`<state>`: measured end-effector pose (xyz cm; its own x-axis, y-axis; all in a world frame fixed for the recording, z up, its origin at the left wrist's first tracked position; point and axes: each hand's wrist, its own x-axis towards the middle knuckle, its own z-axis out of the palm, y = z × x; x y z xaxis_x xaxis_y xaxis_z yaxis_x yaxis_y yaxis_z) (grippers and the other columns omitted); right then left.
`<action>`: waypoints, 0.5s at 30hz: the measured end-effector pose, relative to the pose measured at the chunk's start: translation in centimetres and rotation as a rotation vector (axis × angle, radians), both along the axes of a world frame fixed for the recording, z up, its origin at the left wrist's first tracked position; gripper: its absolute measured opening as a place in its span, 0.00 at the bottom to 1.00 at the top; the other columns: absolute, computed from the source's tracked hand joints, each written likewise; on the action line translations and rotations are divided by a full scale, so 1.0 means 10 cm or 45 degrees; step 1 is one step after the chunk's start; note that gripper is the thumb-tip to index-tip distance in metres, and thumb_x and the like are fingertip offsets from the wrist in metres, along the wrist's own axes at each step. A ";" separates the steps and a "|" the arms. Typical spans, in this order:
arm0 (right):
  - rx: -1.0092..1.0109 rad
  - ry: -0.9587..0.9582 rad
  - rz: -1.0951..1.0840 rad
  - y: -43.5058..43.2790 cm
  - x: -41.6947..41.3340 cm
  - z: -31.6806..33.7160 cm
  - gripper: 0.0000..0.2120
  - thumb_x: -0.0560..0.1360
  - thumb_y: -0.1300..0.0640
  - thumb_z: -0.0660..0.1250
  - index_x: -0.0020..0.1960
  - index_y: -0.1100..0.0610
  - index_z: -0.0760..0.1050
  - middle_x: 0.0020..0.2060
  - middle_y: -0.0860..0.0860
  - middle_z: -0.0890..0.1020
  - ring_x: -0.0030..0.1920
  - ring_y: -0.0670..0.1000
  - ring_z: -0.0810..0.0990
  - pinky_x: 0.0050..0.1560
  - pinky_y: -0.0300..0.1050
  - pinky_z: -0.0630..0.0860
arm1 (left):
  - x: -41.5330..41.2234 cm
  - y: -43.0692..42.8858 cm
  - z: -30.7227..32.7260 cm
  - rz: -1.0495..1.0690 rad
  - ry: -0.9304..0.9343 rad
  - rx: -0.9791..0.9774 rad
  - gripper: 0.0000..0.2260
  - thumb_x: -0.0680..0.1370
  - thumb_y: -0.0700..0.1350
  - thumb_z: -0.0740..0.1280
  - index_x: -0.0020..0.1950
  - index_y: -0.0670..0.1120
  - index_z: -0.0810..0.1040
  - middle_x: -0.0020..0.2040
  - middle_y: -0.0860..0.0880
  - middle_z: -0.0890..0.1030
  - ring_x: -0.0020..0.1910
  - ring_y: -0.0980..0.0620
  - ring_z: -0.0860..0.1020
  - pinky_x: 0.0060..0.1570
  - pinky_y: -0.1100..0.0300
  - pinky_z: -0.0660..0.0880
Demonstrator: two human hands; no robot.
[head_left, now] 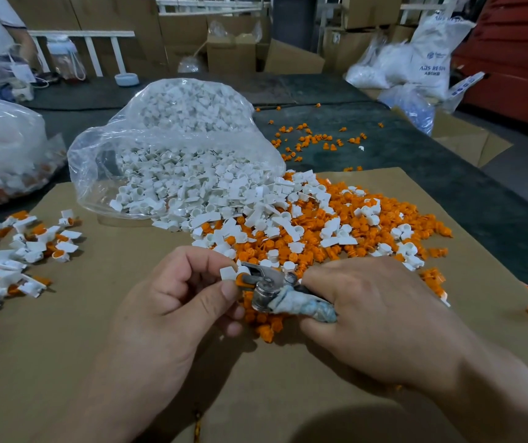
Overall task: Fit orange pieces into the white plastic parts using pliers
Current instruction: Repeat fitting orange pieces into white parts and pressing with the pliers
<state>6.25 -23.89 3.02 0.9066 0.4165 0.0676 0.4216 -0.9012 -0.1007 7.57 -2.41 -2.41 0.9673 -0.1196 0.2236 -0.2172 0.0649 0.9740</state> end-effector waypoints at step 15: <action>0.038 -0.033 -0.014 0.05 -0.03 0.03 0.14 0.69 0.36 0.46 0.38 0.44 0.61 0.31 0.42 0.69 0.31 0.43 0.67 0.31 0.39 0.59 | 0.01 0.02 0.00 0.010 -0.070 0.022 0.07 0.70 0.53 0.72 0.47 0.54 0.82 0.35 0.43 0.82 0.30 0.49 0.81 0.32 0.61 0.78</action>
<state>5.95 -23.37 3.36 0.9089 0.4039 0.1035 0.4144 -0.9026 -0.1169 7.70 -2.25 -2.38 0.9546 -0.1164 0.2744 -0.2707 0.0466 0.9615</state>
